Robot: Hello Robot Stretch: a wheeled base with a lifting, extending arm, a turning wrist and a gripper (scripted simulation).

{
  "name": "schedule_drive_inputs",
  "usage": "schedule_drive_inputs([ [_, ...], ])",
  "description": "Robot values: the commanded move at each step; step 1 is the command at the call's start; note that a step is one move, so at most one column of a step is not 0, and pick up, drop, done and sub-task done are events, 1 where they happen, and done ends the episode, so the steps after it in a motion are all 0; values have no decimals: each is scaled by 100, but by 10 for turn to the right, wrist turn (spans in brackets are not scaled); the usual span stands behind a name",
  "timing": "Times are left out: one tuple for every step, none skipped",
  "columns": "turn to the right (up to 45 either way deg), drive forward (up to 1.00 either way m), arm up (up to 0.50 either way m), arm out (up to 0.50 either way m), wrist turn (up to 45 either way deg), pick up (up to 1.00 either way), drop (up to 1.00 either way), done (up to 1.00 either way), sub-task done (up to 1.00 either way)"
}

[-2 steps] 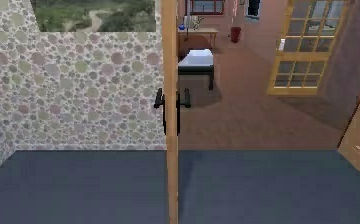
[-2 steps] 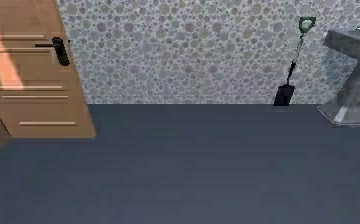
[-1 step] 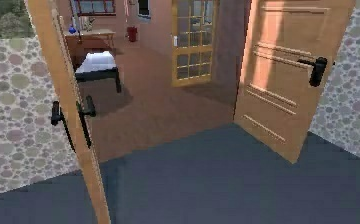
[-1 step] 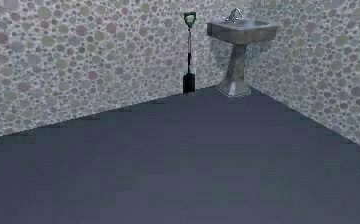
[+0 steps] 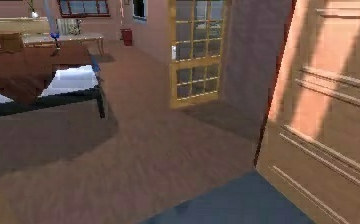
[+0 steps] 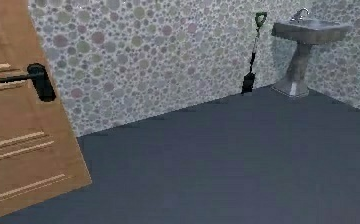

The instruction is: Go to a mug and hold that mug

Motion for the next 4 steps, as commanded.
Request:
schedule_drive_inputs([
  [-60, 0, 0, 0, 0, 0, 0, 0, 0],
  [0, 100, 0, 0, 0, 0, 0, 0, 0],
  [-30, 0, 0, 0, 0, 0, 0, 0, 0],
  [0, 100, 0, 0, 0, 0, 0, 0, 0],
])
